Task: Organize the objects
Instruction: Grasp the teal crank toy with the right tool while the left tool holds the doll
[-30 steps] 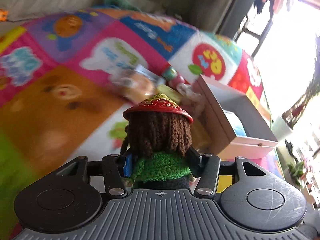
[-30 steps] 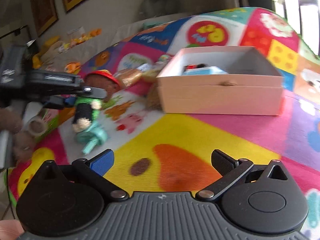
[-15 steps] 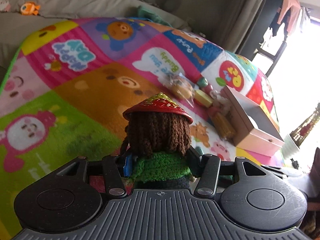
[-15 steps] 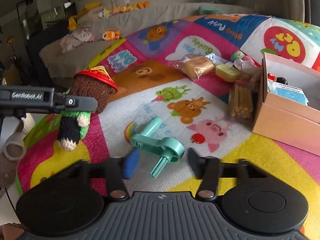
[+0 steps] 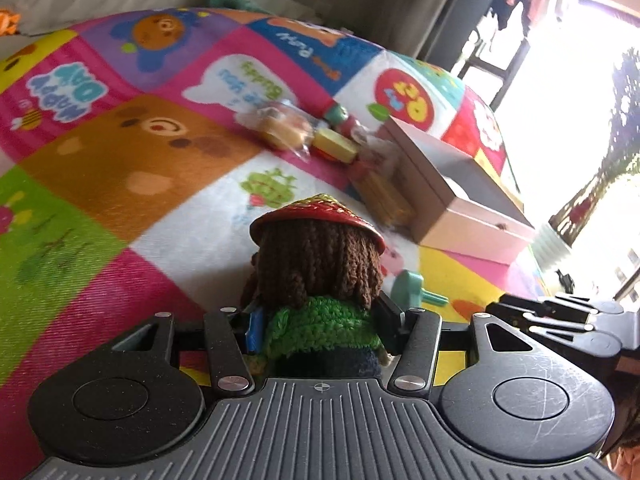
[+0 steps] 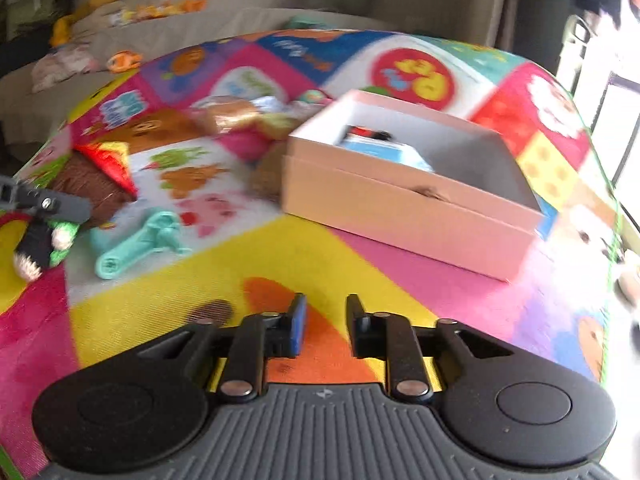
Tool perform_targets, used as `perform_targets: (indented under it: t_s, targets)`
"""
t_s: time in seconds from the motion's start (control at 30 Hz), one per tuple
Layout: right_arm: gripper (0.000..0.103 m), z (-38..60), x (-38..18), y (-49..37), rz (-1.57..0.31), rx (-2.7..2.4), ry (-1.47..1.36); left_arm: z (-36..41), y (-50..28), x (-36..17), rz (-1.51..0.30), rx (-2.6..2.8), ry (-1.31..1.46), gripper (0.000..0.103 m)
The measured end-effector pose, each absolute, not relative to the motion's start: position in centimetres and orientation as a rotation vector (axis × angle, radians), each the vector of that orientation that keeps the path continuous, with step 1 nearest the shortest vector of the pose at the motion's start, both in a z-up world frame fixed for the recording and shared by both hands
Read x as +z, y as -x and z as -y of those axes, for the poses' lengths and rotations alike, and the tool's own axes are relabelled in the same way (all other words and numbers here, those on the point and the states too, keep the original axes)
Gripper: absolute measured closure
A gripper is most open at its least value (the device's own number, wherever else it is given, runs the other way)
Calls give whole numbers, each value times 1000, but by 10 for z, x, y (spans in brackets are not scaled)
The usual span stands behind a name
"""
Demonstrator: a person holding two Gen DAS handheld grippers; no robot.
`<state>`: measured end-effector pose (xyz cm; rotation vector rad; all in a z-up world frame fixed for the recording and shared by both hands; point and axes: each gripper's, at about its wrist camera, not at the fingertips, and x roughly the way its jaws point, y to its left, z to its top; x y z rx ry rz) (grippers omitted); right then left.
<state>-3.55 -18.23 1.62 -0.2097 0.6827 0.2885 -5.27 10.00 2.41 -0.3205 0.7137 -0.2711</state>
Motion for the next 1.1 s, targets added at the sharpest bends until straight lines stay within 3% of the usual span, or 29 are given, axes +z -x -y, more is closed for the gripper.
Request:
perform_targets:
  t_s: [0.07,0.2,0.33,1.1]
  targets:
    - [60,190,16,36,-692,293,155,-96,51,25,-722,-274,312,45]
    - [46,181,16,43,-677,385,121,-93,48,23,-772,-368,367,45]
    - [17,158,22,52,-637,521,134,-88,48,23,-782,-385,362,45]
    - [13,100,9,26,-639,505,273,-120,48,17,-741,-265,474,44]
